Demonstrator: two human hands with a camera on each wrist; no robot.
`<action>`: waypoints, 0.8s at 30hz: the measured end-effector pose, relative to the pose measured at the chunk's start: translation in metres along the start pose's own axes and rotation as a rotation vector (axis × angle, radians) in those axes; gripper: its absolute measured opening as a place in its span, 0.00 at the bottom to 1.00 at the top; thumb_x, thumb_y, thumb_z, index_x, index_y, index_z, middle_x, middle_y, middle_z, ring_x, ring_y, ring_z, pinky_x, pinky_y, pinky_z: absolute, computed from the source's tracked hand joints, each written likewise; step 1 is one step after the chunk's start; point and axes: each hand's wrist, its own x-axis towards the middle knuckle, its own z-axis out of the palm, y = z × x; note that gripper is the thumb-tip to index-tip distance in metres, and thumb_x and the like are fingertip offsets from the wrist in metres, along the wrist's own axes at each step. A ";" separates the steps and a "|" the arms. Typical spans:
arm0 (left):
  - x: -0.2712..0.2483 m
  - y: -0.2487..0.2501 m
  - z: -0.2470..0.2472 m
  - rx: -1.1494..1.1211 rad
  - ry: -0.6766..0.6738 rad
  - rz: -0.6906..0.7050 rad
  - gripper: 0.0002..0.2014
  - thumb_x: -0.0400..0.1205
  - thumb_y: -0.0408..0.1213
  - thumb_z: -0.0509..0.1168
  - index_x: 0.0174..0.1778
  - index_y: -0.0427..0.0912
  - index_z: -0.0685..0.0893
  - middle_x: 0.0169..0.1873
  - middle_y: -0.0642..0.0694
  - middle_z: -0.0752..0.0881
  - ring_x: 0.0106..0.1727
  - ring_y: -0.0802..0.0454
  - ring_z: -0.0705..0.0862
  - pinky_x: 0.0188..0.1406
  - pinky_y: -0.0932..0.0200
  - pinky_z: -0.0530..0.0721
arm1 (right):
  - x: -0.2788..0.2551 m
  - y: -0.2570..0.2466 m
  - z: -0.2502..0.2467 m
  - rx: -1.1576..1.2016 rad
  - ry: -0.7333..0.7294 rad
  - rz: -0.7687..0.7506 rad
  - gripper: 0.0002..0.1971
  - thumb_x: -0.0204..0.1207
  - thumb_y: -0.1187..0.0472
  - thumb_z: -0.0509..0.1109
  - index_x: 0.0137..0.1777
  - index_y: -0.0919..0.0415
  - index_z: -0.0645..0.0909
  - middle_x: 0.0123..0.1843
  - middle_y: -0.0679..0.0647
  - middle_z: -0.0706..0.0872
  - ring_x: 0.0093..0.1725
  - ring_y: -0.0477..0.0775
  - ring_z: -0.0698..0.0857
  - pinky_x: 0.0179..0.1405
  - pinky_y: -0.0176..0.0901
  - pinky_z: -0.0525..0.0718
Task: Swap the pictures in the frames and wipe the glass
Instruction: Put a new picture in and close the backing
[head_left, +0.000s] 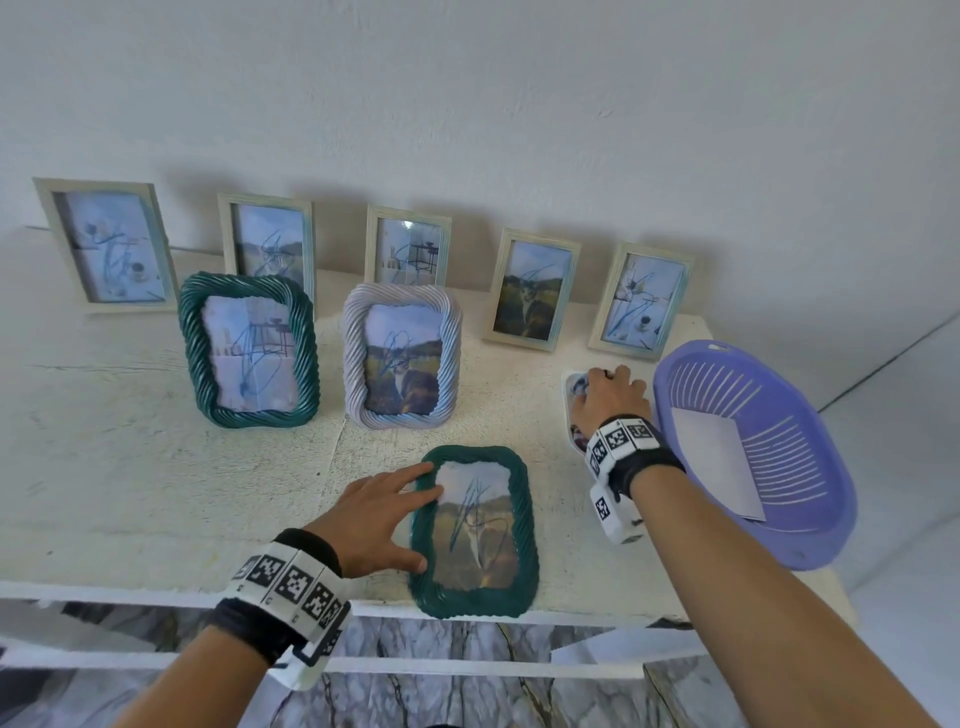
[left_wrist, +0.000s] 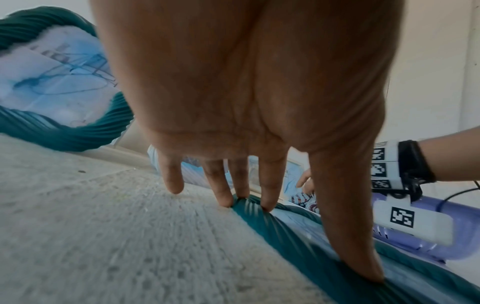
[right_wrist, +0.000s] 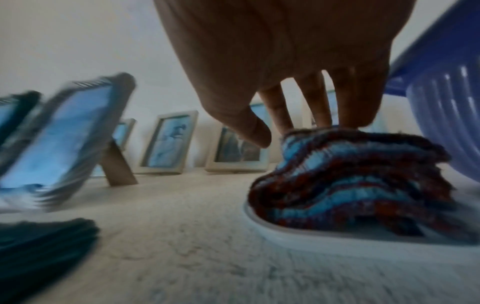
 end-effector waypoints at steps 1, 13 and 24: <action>0.000 0.000 0.000 0.004 -0.003 -0.001 0.44 0.75 0.62 0.69 0.84 0.58 0.54 0.84 0.59 0.43 0.84 0.52 0.50 0.82 0.50 0.50 | 0.005 0.001 0.002 -0.001 -0.070 0.009 0.22 0.81 0.57 0.62 0.73 0.63 0.69 0.71 0.65 0.70 0.69 0.71 0.70 0.64 0.59 0.74; 0.000 0.002 -0.012 -0.007 -0.037 -0.010 0.48 0.73 0.63 0.71 0.84 0.60 0.52 0.84 0.55 0.45 0.83 0.49 0.48 0.82 0.45 0.53 | -0.049 -0.010 0.000 0.367 0.107 -0.348 0.21 0.78 0.67 0.63 0.72 0.58 0.74 0.63 0.63 0.77 0.60 0.65 0.77 0.61 0.52 0.76; 0.016 0.006 -0.030 0.278 -0.130 0.038 0.58 0.64 0.72 0.71 0.85 0.53 0.53 0.85 0.50 0.44 0.83 0.45 0.50 0.79 0.40 0.58 | -0.099 -0.050 0.052 -0.214 -0.114 -0.641 0.21 0.79 0.56 0.64 0.71 0.58 0.73 0.69 0.60 0.72 0.63 0.65 0.71 0.53 0.51 0.73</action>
